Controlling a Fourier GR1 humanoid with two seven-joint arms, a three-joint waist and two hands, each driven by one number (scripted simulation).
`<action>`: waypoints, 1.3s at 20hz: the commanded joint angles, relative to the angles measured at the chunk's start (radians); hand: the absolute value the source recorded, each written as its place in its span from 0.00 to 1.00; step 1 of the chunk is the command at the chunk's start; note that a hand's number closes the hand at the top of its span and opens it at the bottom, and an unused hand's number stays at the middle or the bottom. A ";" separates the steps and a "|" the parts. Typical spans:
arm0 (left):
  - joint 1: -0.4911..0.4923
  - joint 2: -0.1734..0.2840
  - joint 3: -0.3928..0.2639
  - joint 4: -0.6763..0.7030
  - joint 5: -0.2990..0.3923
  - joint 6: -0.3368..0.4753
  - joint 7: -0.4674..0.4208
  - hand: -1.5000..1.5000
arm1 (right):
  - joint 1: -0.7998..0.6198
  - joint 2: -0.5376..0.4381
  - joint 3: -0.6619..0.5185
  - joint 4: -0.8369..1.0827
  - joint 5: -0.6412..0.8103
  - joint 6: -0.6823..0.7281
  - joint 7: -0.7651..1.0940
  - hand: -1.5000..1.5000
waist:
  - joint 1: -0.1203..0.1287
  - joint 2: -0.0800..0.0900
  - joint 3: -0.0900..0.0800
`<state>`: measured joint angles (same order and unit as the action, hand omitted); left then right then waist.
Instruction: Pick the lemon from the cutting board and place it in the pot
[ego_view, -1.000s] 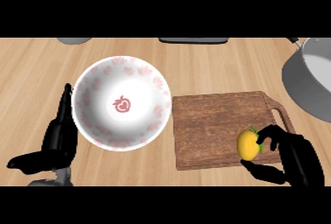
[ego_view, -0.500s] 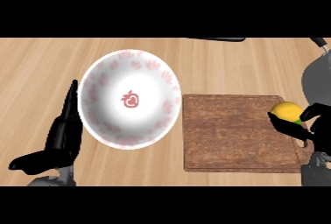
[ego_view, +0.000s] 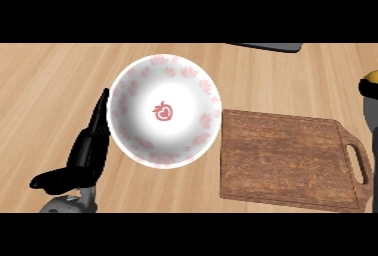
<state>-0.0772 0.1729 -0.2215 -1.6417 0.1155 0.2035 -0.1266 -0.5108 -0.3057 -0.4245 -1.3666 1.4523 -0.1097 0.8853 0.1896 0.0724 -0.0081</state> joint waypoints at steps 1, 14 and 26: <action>-0.022 -0.016 -0.029 0.036 -0.007 -0.012 0.010 0.50 | -0.171 -0.073 -0.028 0.129 0.143 0.056 0.186 1.00 | 0.012 0.004 0.000; -0.042 -0.035 0.000 0.062 -0.010 0.023 0.027 0.50 | -0.483 -0.136 -0.101 0.559 0.394 0.033 0.395 1.00 | -0.060 -0.021 0.010; 0.037 -0.032 0.049 0.096 0.008 0.018 -0.035 0.50 | -0.492 -0.180 -0.238 0.780 0.415 -0.145 0.366 1.00 | -0.133 -0.045 0.010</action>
<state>-0.0704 0.1562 -0.1547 -1.6015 0.1020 0.2574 -0.1501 -1.0175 -0.4833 -0.6177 -0.6449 1.8836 -0.1279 1.1322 0.0810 0.0261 0.0070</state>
